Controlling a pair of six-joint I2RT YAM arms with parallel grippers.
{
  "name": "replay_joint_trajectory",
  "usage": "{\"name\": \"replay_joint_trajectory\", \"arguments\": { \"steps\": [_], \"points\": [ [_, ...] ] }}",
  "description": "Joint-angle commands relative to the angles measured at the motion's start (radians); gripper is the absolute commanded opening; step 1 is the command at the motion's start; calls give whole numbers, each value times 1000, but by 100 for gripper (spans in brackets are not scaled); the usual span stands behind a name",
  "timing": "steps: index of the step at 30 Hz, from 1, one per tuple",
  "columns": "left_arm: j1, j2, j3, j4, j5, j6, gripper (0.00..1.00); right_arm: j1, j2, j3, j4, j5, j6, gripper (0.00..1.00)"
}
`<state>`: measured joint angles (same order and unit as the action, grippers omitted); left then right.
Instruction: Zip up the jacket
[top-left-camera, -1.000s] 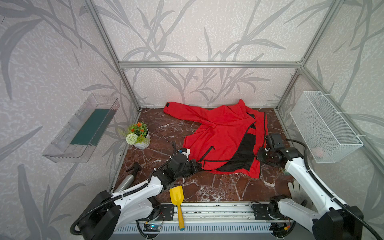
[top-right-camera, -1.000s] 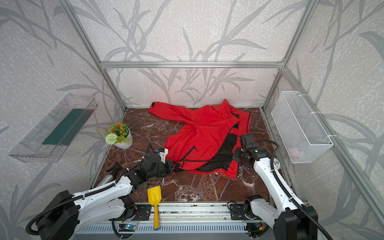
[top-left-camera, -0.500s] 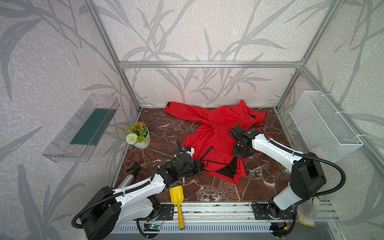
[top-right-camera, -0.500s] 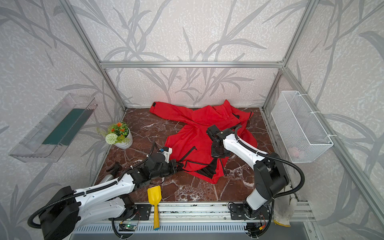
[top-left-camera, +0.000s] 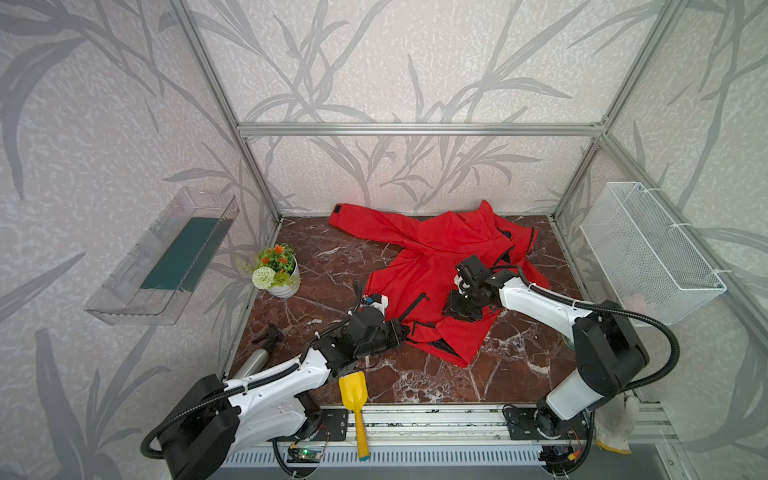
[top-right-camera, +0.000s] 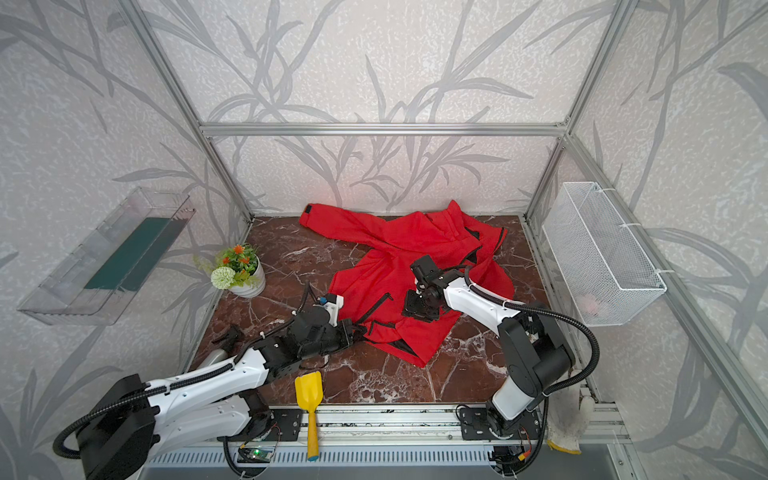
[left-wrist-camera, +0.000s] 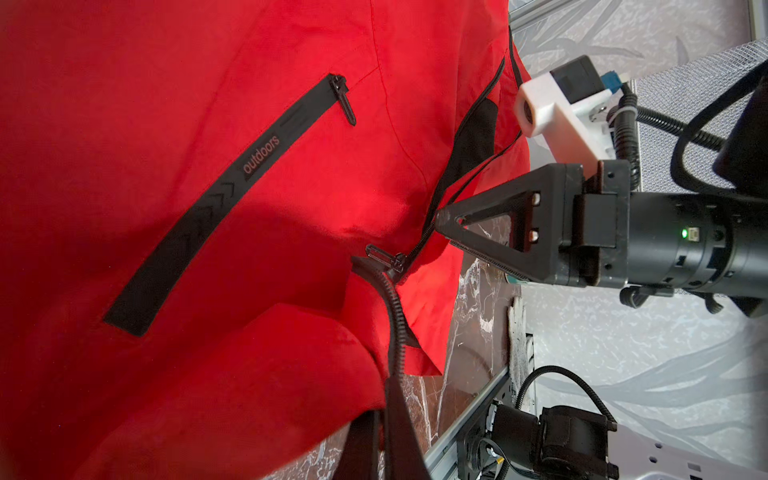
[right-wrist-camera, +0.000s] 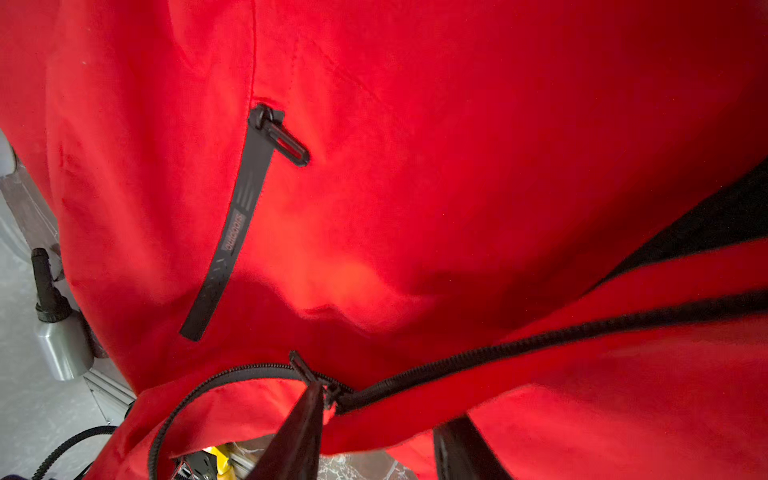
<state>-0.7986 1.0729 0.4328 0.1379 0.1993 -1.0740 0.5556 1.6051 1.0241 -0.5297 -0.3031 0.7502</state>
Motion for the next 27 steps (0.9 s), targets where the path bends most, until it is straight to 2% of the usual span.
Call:
{"name": "replay_joint_trajectory", "arguments": {
  "steps": [1,3,4,9,13,14,17,21,27],
  "points": [
    [-6,-4,-5,8,-23,6,0,23,-90,-41,27,24,56,46],
    [-6,3,-4,13,-21,6,0,39,-137,-73,29,38,111,49],
    [-6,7,-2,12,-19,8,0,58,-164,-84,27,53,140,53],
    [-6,12,-3,20,-23,11,0,154,-293,-115,-14,186,318,68],
    [-4,19,-4,30,-14,11,0,233,-378,-234,105,279,544,73],
    [-4,22,-6,33,-10,11,0,260,-391,-266,145,316,610,77],
    [-4,18,-13,43,-2,7,0,318,-378,-314,240,370,733,86],
    [-4,-1,-23,40,-2,6,0,364,-309,-302,304,378,814,87],
    [-4,-33,-40,44,-13,3,0,418,-249,-300,383,449,905,88]
  ]
}}
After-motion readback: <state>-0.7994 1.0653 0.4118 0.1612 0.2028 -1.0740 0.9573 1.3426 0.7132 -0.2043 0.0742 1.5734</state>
